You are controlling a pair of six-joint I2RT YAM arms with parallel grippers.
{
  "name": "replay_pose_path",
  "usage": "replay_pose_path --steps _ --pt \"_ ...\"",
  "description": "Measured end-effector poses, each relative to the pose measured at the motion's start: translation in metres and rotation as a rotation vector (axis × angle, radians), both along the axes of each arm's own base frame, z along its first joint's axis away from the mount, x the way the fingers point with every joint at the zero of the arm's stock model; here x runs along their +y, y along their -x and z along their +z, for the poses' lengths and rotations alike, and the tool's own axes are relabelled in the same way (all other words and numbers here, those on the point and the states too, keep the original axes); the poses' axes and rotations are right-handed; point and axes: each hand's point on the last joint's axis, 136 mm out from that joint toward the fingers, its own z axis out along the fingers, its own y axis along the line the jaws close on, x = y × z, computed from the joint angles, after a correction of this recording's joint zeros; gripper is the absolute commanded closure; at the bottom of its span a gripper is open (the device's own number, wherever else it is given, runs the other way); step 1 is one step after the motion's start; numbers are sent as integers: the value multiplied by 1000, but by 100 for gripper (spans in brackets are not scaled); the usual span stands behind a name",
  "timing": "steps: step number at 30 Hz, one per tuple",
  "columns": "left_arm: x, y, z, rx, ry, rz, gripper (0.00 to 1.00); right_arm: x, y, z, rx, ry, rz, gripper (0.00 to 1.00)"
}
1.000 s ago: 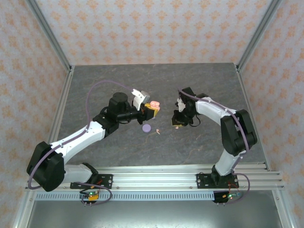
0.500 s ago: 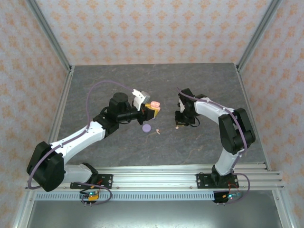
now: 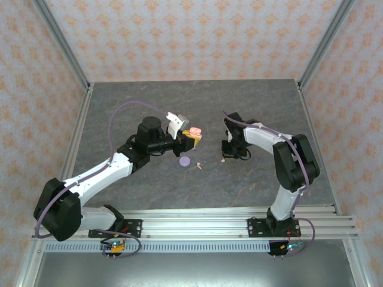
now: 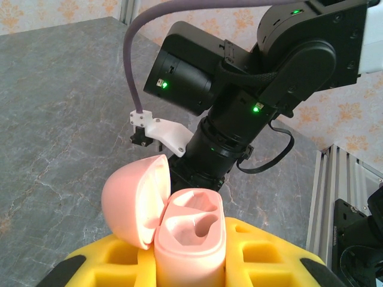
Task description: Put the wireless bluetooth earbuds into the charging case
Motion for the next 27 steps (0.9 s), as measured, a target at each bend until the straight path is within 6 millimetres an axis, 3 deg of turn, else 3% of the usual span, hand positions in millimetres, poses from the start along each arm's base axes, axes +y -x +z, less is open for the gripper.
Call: replay_pose_path --steps 17,27 --pt "1 -2 -1 -1 -5 14 89 21 8 -7 65 -121 15 84" --pt "2 -1 -3 7 -11 14 89 40 2 5 41 -230 19 85"
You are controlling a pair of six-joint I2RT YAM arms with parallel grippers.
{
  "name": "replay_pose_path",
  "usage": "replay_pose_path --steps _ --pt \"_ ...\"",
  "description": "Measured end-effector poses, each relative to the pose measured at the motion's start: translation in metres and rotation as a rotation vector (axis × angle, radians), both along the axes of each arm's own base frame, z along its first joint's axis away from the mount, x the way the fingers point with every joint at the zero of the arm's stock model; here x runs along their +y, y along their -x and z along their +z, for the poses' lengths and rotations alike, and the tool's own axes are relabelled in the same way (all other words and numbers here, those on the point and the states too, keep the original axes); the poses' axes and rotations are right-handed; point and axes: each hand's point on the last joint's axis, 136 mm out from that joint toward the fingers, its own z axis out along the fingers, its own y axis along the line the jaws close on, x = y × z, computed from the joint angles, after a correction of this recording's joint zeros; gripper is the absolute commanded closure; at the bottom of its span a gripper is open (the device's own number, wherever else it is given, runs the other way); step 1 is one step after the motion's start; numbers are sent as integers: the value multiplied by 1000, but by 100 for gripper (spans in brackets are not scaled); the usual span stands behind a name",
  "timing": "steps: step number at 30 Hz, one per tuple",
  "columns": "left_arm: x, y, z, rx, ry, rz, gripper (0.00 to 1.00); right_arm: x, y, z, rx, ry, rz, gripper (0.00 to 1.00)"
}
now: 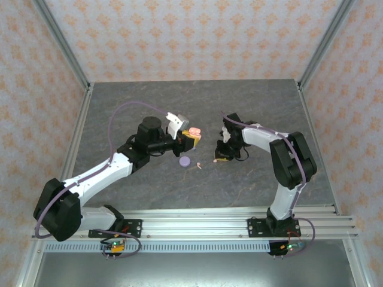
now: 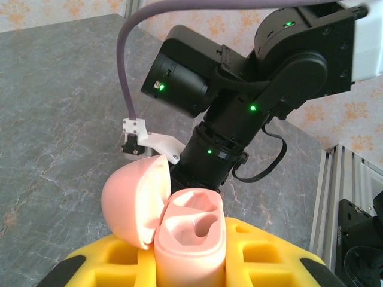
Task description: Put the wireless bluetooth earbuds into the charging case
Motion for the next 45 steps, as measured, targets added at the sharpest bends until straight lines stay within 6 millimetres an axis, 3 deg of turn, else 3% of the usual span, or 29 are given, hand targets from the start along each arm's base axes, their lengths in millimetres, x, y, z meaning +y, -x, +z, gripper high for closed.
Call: replay_pose_path --steps 6,12,16,24,34,45 --pt "0 0 0 0 0 0 89 4 -9 25 -69 -26 6 90" --pt "0 0 0 1 0 0 89 15 -32 37 -101 -45 31 92" --pt "0 0 1 -3 1 0 89 24 -38 27 -72 -29 72 93" --pt "1 1 5 -12 5 1 89 38 -23 2 8 46 167 93" --pt "1 1 5 -15 4 3 89 23 -21 -12 36 155 172 93" --pt "1 1 5 -15 4 3 89 13 -24 -12 19 230 170 93"
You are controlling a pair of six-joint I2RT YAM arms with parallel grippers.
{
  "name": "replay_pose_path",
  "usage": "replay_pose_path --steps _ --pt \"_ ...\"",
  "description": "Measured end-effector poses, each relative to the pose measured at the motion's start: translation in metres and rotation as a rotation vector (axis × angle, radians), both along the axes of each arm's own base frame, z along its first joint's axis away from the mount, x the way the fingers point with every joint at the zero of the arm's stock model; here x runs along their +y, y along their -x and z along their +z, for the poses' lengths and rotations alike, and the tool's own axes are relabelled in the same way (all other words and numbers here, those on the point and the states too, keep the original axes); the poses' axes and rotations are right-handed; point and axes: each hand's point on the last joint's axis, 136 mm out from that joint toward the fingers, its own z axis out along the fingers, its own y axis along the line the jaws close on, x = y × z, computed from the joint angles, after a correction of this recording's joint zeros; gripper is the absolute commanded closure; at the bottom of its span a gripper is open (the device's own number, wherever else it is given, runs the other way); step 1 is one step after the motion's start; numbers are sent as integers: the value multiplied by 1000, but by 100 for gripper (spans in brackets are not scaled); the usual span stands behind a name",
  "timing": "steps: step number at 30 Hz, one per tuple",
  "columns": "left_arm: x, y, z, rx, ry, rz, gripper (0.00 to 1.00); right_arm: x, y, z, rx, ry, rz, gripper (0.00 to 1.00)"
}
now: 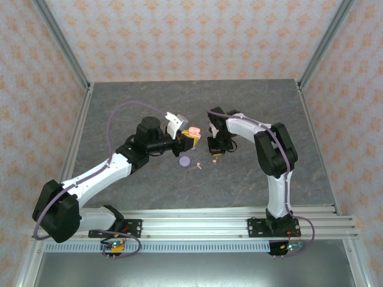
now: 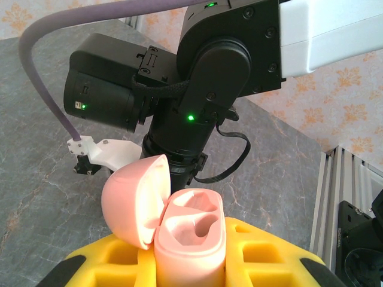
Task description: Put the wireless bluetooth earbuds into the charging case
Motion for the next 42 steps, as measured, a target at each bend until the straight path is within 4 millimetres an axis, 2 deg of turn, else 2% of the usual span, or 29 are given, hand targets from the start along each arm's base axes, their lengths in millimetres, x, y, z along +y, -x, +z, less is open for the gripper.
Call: replay_pose_path --steps 6,13,22,29,36,38,42 --pt "0 0 0 0 0 0 89 -7 4 0 -6 27 5 93" --pt "0 0 0 1 0 0 89 -19 23 0 29 56 22 92" --pt "0 0 0 1 0 0 89 -18 32 0 56 36 38 91" --pt "2 2 6 -13 7 3 89 -21 36 9 28 24 36 85" --pt "3 4 9 -14 7 4 89 -15 27 40 -85 -41 35 65" --pt "4 5 8 -11 5 4 89 -12 25 42 -105 -58 40 61" --pt "5 4 10 -17 5 14 89 -9 24 40 -122 -67 55 60"
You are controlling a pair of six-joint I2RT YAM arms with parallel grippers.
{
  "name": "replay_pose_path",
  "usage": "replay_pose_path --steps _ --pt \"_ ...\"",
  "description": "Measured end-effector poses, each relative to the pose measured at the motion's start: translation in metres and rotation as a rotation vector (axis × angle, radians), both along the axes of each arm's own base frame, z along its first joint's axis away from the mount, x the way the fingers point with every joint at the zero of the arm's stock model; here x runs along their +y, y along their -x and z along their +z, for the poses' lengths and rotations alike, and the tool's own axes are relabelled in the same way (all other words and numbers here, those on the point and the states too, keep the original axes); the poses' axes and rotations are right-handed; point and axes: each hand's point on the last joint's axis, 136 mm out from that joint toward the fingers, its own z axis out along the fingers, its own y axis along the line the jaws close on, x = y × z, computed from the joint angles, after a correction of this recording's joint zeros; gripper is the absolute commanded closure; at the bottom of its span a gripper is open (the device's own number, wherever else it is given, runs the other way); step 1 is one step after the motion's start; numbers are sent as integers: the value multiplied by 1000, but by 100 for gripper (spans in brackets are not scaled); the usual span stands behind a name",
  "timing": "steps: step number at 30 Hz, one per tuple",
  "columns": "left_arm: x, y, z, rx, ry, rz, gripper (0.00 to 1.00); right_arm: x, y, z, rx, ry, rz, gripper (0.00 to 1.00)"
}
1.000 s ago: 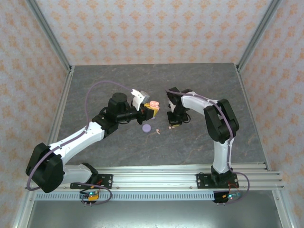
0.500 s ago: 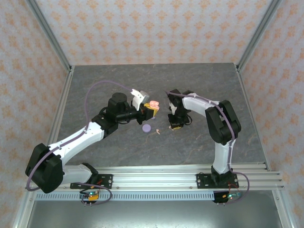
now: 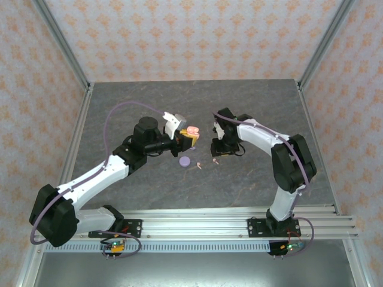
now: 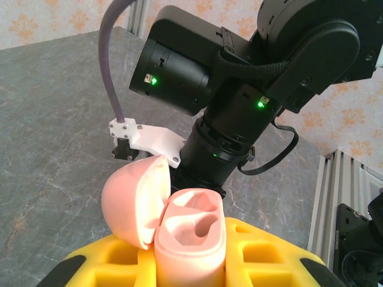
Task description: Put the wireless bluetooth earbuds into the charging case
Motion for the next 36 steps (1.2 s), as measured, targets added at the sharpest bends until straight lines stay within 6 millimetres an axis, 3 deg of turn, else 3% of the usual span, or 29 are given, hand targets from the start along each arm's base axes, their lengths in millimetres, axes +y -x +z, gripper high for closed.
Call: replay_pose_path --steps 6,13,36 --pt "1 0 1 -2 -1 6 89 10 4 -3 -24 22 48 58" --pt "2 1 4 -7 2 7 89 10 6 -20 -16 76 70 56" --pt "4 4 -4 11 -11 7 89 14 5 -41 -59 182 131 68"
